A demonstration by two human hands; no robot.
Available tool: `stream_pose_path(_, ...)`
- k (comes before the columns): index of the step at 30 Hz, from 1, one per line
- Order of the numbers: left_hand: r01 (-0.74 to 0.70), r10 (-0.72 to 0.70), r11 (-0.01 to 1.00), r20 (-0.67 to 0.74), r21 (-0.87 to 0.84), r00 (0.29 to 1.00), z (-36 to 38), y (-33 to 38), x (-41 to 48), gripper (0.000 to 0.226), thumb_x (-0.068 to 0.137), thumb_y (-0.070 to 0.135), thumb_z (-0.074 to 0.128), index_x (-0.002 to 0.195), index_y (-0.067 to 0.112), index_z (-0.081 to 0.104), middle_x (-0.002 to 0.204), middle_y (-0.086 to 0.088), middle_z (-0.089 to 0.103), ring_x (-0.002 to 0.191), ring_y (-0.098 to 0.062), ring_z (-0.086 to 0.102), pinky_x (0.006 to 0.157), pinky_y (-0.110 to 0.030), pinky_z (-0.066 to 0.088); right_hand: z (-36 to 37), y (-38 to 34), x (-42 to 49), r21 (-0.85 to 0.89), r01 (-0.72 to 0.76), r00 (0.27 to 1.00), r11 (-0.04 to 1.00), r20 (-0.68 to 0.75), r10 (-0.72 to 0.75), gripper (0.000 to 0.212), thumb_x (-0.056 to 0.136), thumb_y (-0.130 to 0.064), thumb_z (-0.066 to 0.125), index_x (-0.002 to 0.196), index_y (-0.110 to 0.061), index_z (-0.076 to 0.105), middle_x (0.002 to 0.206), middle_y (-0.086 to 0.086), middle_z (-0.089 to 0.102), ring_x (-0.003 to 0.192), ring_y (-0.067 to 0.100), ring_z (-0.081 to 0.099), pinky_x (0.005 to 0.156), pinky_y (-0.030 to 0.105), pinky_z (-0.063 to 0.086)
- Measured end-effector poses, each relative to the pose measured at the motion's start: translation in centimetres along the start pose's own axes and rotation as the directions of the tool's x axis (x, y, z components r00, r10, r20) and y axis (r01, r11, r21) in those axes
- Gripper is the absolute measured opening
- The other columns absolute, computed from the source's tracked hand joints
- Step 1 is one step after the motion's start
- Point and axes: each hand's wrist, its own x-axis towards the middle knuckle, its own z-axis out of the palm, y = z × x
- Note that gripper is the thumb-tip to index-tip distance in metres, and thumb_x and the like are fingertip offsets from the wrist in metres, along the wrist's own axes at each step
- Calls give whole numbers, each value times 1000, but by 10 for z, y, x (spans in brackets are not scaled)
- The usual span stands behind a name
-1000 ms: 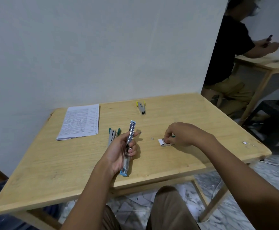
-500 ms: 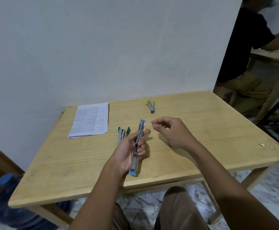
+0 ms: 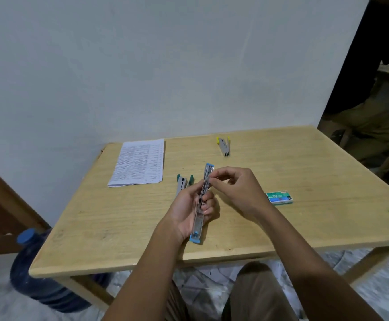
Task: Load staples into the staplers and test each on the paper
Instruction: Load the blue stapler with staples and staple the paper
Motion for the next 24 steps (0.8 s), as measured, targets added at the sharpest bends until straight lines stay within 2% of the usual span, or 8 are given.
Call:
stream_pose_path(3, -1, 1, 999, -1, 35, 1000, -3, 0, 1, 29, 100, 32, 50, 78, 12, 47, 51, -2, 39, 43, -12, 38, 41, -23, 39, 3, 7, 2, -77, 48, 999, 996, 3, -48, 5, 83, -19, 77, 87, -22, 77, 94, -9, 69, 81, -1, 59, 71, 15, 43)
stream_pose_path(6, 6, -6, 999, 1, 37, 1000, -1, 0, 0, 37, 100, 32, 50, 70, 10, 47, 51, -1, 39, 43, -11, 37, 41, -22, 39, 5, 9, 5, -97, 21, 1000, 995, -12, -22, 5, 84, -24, 77, 87, -27, 76, 102, -12, 63, 94, -2, 58, 76, 16, 40)
stream_pose_path(10, 1, -1, 1000, 4, 24, 1000, 2, 2, -4, 24, 100, 31, 46, 84, 14, 48, 50, -1, 39, 40, -12, 38, 39, -23, 40, 7, 9, 7, -101, -3, 1000, 995, -15, 1, 14, 85, -25, 75, 82, -38, 71, 102, -14, 60, 101, 1, 57, 78, 18, 37)
stream_pose_path(15, -4, 3, 1000, 9, 26, 1000, 4, 1, -5, 16, 95, 29, 50, 89, 14, 49, 49, -1, 39, 40, -11, 39, 38, -21, 39, 6, 13, 9, -199, 8, 999, 980, -47, -17, 13, 86, -29, 74, 82, -41, 69, 104, -11, 58, 105, 9, 55, 86, 24, 40)
stream_pose_path(19, -26, 27, 999, -19, 33, 999, 4, 0, -3, 15, 92, 26, 53, 91, 12, 53, 52, 0, 41, 40, -11, 38, 37, -21, 36, 8, 11, 6, -401, 38, 998, 915, -36, -57, 3, 85, -37, 71, 87, -39, 71, 101, -17, 55, 104, 3, 50, 80, 24, 43)
stream_pose_path(24, -42, 43, 999, -32, 24, 999, 4, 1, -3, 19, 98, 26, 48, 93, 10, 58, 52, 0, 41, 40, -10, 39, 38, -19, 34, 10, 1, 1, -499, 56, 992, 865, -73, -106, 2, 86, -38, 69, 88, -37, 69, 99, -18, 53, 100, -1, 47, 71, 19, 40)
